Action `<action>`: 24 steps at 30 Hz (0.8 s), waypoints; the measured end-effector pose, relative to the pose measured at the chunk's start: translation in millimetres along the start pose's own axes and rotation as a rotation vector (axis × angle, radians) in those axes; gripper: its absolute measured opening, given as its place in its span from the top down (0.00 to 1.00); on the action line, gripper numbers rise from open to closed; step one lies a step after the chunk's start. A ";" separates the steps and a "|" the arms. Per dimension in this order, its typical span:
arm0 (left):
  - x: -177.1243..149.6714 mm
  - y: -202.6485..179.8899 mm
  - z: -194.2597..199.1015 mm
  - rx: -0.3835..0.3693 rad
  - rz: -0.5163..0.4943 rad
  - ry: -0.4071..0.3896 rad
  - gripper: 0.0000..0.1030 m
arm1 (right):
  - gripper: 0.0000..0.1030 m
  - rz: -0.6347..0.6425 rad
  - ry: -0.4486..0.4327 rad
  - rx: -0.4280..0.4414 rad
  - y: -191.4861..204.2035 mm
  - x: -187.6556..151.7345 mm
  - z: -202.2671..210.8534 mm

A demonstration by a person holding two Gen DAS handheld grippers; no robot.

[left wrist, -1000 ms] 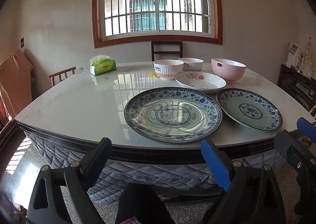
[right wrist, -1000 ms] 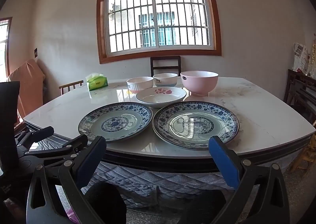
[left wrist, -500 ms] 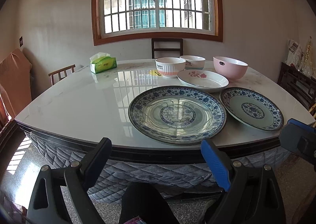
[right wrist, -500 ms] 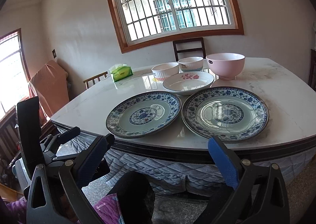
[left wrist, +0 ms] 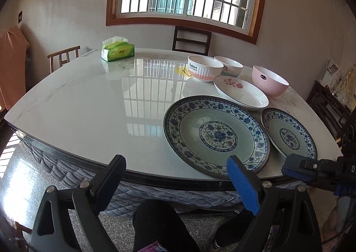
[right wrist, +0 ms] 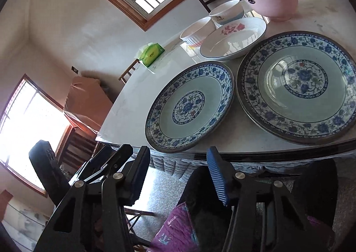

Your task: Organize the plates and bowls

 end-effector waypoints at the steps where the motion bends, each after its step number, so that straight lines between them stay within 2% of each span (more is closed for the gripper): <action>1: 3.6 3.9 -3.5 -0.013 0.015 0.014 0.09 | 0.54 -0.028 0.009 0.004 -3.4 3.5 -3.3; 3: 10.1 9.4 -10.1 -0.034 0.031 0.039 0.09 | 0.61 -0.050 0.019 -0.009 -7.3 6.6 -9.2; 9: 26.2 14.6 -33.9 -0.134 0.056 0.110 0.09 | 0.62 -0.086 0.020 -0.063 -20.7 15.6 -17.9; 17: 43.4 17.0 -77.5 -0.125 0.008 0.197 0.09 | 0.62 -0.118 0.023 -0.109 -36.0 27.3 -24.7; 21: 43.4 15.2 -99.6 -0.164 0.020 0.260 0.09 | 0.61 -0.141 0.030 -0.114 -42.4 32.7 -32.8; 24: 42.0 16.6 -109.9 -0.152 0.023 0.283 0.09 | 0.62 -0.147 0.036 -0.112 -43.9 35.0 -37.3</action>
Point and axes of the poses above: each gripper's, at about its wrist camera, not at the fingertips, and z roughly against the way its jaws point, y to its left, x to its top, the point moved 7 cm from there along -z, roughly the way its jaws point, and after that the axes turned 5 degrees about x, right-handed, at the moved point
